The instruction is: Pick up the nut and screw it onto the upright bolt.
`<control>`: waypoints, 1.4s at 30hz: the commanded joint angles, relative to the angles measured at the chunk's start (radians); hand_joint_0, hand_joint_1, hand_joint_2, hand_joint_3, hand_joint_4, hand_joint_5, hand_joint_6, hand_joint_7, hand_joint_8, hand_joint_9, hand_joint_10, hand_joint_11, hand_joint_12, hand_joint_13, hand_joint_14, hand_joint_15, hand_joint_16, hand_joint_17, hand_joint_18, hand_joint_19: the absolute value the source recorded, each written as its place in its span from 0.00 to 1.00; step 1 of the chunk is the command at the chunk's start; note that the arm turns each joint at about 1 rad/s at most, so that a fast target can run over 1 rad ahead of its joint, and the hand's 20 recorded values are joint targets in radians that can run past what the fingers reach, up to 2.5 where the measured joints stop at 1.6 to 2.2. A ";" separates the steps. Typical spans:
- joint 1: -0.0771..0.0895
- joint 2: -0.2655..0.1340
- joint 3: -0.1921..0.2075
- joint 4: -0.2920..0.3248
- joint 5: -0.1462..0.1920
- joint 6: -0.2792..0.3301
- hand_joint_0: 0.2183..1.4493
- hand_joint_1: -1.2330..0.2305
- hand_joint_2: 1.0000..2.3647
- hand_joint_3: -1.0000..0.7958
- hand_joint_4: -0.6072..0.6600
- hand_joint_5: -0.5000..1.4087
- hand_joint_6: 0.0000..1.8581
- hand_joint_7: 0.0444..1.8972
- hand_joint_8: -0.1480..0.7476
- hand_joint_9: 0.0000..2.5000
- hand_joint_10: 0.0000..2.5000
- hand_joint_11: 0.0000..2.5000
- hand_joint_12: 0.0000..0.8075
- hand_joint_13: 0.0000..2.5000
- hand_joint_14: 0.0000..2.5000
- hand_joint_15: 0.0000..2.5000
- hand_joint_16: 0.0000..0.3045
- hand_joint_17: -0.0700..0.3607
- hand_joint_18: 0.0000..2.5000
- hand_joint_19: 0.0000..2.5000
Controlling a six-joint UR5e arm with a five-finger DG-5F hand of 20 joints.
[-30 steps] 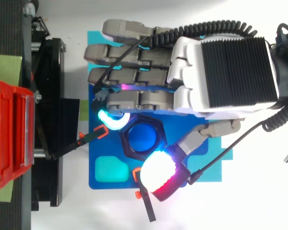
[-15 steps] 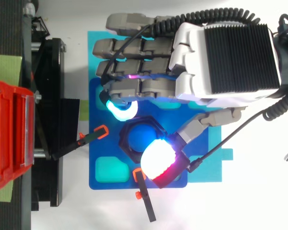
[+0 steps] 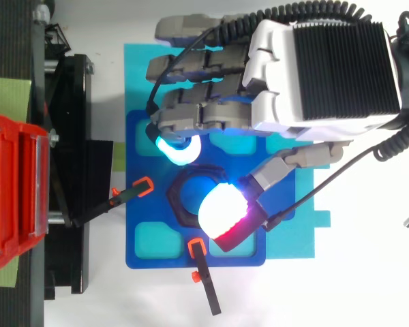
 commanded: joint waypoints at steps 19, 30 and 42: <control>-0.035 0.001 0.000 0.043 -0.055 0.000 0.26 0.59 0.00 0.28 0.50 0.30 0.33 0.66 0.38 0.62 0.00 0.03 0.18 0.40 0.00 0.00 0.03 0.21 0.26 0.00; -0.040 -0.001 0.029 0.072 -0.101 0.000 0.21 0.71 0.00 0.28 0.68 0.20 0.27 0.39 0.42 0.35 0.00 0.00 0.31 0.20 0.00 0.00 0.08 0.30 0.09 0.00; 0.005 -0.001 0.029 0.068 -0.062 0.001 0.20 0.76 0.00 0.28 0.65 0.19 0.27 0.32 0.40 0.22 0.00 0.00 0.36 0.10 0.00 0.00 0.11 0.34 0.00 0.00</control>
